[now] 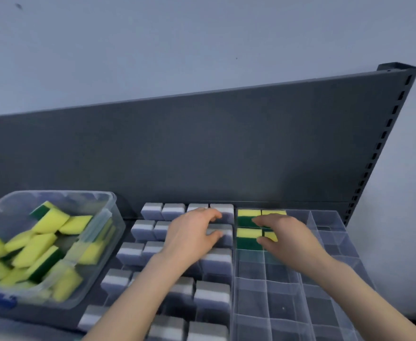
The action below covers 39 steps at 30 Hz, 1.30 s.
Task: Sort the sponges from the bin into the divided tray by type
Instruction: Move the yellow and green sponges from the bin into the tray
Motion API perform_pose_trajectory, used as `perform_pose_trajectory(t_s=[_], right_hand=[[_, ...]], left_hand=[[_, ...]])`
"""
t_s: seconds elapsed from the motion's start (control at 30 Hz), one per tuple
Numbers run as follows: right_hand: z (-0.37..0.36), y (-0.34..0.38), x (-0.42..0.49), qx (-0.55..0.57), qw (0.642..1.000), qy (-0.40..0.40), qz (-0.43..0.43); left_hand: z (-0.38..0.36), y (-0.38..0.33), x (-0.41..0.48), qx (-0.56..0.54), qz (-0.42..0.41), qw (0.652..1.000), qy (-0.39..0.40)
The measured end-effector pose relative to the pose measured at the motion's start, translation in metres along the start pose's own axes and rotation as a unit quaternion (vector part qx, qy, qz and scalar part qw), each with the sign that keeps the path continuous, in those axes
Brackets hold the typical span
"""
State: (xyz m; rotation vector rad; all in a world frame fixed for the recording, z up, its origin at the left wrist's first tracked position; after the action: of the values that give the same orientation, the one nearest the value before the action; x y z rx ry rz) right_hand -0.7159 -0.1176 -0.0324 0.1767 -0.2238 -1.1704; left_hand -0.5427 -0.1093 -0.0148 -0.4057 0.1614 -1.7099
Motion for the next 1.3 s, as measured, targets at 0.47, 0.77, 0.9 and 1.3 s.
perform_pose_trajectory(t_s=[0.47, 0.77, 0.9, 1.3], right_hand=[[-0.023, 0.208, 0.000, -0.019, 0.998, -0.018, 0.062], [-0.051, 0.354, 0.010, -0.012, 0.994, -0.023, 0.105], [-0.063, 0.397, 0.020, -0.002, 0.992, -0.029, 0.120], [-0.087, 0.431, 0.097, -0.021, 0.994, -0.006, 0.108]], left_hand=[[0.108, 0.174, -0.128, 0.046, 0.095, 0.993, -0.051], [0.178, 0.312, -0.224, 0.046, 0.156, 0.984, -0.073], [0.195, 0.357, -0.247, 0.033, 0.173, 0.982, -0.072], [0.190, 0.417, -0.185, -0.007, 0.166, 0.985, -0.053]])
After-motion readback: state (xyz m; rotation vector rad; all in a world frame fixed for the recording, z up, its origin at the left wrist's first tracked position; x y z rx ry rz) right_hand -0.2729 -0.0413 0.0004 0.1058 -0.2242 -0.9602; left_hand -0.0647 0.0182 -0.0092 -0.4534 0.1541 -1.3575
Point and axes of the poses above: each hand's wrist, its own x-axis towards the middle knuckle, its own z-axis out of the back of the hand, y = z × x, the point moved 8 cm from there along x, towards the middle knuckle, and after that the axes turned 8 degrees about -x, right-handed, at the moved point
